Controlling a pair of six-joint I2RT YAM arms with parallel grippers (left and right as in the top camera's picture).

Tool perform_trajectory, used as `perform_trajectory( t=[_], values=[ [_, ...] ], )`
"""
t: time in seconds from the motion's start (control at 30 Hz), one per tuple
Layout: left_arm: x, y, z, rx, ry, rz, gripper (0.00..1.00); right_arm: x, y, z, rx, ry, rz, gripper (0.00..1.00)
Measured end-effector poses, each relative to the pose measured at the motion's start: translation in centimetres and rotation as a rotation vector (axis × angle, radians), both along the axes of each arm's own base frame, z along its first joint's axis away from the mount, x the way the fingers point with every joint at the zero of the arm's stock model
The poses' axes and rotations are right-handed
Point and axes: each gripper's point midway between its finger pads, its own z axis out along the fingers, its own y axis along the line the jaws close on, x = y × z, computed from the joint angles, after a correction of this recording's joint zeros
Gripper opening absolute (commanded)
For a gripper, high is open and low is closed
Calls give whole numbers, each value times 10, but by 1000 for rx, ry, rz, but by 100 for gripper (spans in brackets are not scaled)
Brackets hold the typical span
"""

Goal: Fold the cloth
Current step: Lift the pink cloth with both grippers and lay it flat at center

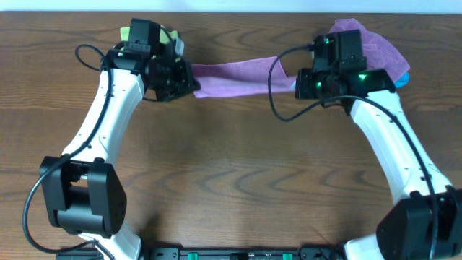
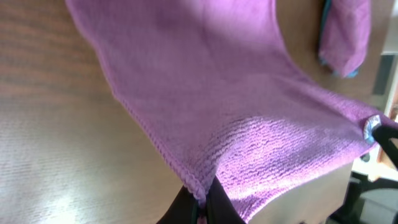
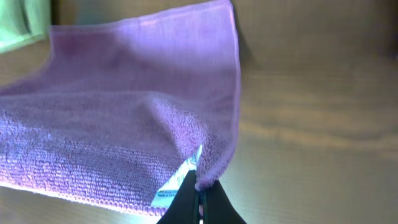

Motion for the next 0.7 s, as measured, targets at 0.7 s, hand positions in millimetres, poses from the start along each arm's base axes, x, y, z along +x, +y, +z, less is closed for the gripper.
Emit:
perform_trajectory(
  t=[0.7],
  values=[
    [-149, 22, -128, 99, 453, -106, 6, -123, 19, -95, -109, 287, 130, 1]
  ],
)
